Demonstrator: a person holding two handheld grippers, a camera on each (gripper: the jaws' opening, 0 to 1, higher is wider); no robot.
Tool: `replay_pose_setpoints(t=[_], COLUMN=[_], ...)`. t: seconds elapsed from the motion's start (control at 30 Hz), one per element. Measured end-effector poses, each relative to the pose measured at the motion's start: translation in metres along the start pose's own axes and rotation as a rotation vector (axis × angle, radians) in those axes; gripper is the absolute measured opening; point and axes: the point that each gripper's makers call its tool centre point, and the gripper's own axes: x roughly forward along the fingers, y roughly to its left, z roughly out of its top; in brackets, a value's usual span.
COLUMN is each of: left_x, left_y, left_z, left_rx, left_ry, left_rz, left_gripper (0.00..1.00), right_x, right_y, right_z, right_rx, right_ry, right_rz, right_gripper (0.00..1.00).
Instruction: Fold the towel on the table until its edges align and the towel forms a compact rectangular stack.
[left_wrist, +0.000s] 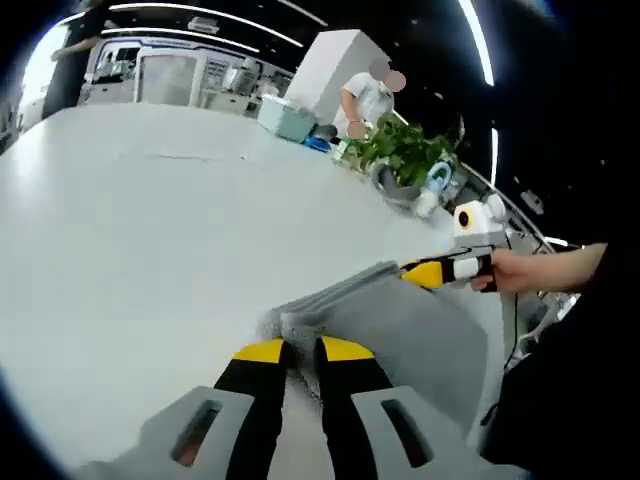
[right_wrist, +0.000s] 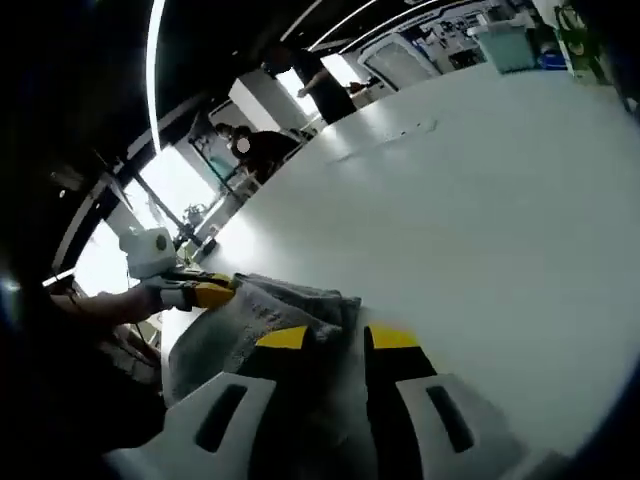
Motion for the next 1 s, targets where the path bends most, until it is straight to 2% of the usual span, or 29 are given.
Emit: replay_pose_setpoints(t=[0.07, 0.1, 0.23, 0.33, 0.4, 0.43, 0.47, 0.53, 0.6, 0.67, 0.73, 0.8, 0.87, 1.0], left_x=[-0.002, -0.003, -0.007, -0.009, -0.007, -0.006, -0.005, -0.006, -0.009, -0.016, -0.025, -0.037, -0.048, -0.056], left_y=[0.006, 0.009, 0.019, 0.024, 0.020, 0.018, 0.016, 0.010, 0.001, -0.003, -0.015, -0.025, -0.036, -0.053], left_z=[0.002, 0.003, 0.005, 0.007, 0.008, 0.009, 0.009, 0.011, 0.015, 0.015, 0.018, 0.022, 0.022, 0.010], left_rx=[0.100, 0.124, 0.141, 0.225, 0.262, 0.317, 0.337, 0.377, 0.433, 0.413, 0.367, 0.370, 0.382, 0.386], left_ry=[-0.001, -0.003, -0.011, -0.008, -0.001, 0.002, 0.007, 0.015, -0.002, -0.004, -0.044, -0.083, -0.104, -0.086], left_rz=[0.065, 0.092, 0.162, 0.206, 0.203, 0.207, 0.202, 0.190, 0.165, 0.156, 0.103, 0.083, 0.069, 0.042], left_gripper=[0.22, 0.26, 0.40, 0.46, 0.45, 0.43, 0.41, 0.35, 0.30, 0.29, 0.35, 0.38, 0.38, 0.38], right_x=[0.000, -0.001, -0.003, -0.003, -0.001, 0.000, 0.001, -0.001, -0.006, -0.014, -0.026, -0.035, -0.044, -0.051], right_y=[-0.002, -0.003, -0.009, -0.011, -0.010, -0.008, -0.007, -0.007, -0.005, 0.002, 0.015, 0.033, 0.045, 0.064], right_z=[0.001, 0.003, 0.009, 0.012, 0.012, 0.012, 0.011, 0.013, 0.016, 0.020, 0.023, 0.025, 0.018, -0.001], right_rx=[-0.071, -0.110, -0.271, -0.372, -0.430, -0.434, -0.438, -0.402, -0.395, -0.395, -0.419, -0.396, -0.422, -0.502], right_ry=[0.009, 0.011, 0.025, 0.036, 0.045, 0.045, 0.047, 0.050, 0.034, 0.016, -0.012, -0.063, -0.051, 0.004], right_rz=[-0.028, -0.045, -0.125, -0.170, -0.175, -0.172, -0.170, -0.171, -0.161, -0.146, -0.124, -0.079, -0.063, -0.033], right_gripper=[0.25, 0.28, 0.38, 0.44, 0.44, 0.43, 0.42, 0.40, 0.39, 0.38, 0.33, 0.36, 0.39, 0.39])
